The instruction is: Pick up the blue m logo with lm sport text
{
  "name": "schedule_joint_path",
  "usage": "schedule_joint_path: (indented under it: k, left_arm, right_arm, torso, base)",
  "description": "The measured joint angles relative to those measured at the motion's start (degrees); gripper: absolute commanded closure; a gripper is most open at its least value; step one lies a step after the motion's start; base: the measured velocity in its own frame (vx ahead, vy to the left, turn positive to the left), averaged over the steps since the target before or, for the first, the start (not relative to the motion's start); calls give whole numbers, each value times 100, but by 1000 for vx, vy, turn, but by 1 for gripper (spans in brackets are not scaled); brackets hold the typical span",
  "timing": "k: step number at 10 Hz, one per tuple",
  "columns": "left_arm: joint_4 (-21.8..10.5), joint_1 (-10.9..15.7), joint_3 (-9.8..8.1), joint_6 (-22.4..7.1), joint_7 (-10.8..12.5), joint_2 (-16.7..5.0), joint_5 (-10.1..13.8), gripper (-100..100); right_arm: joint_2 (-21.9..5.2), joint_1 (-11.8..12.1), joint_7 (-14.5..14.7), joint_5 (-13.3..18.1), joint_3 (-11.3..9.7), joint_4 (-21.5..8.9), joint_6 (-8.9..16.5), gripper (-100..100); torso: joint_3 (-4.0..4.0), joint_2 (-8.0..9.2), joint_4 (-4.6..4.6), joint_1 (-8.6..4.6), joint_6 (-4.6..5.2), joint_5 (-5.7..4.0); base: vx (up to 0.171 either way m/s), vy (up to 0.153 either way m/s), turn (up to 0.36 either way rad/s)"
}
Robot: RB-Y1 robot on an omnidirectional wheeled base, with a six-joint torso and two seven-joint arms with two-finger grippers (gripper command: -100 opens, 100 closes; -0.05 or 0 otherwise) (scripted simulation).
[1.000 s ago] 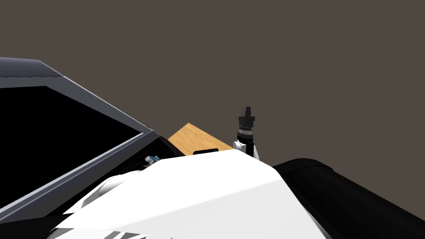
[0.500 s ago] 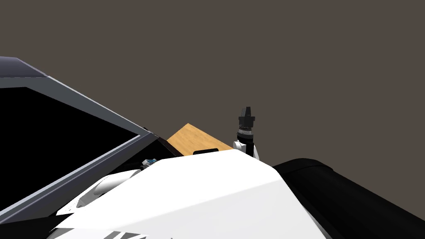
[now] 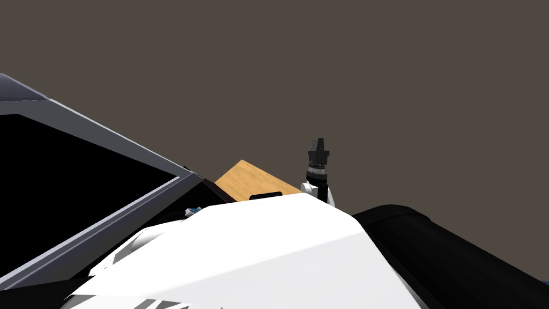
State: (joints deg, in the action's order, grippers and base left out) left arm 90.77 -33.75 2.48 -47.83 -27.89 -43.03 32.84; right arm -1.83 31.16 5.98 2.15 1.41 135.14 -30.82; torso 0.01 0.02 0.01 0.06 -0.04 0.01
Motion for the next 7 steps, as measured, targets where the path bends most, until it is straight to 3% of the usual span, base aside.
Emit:
schedule_joint_path:
  k: [4,5,6,7]
  left_arm:
    - [-3,-4,2,-9,-7,-6,-5,100]
    - [-5,-6,2,-12,-7,-7,-6,0]
    - [-5,-6,2,-12,-7,-8,-6,100]
    - [84,-33,-42,-52,-29,-90,84,100]
  right_arm:
    - [0,0,0,0,0,0,0,0]
    - [0,0,0,0,0,0,0,0]
    - [0,0,0,0,0,0,0,0]
    - [0,0,0,0,0,0,0,0]
  torso:
    - [3,2,4,-4,-1,2]
    - [4,3,5,-4,-1,3]
    - [5,3,6,-4,0,3]
    - [6,5,6,-16,-6,-2]
  base:
    - [0,0,0]
    - [0,0,0]
    - [-3,-31,113]
    - [1,-40,79]
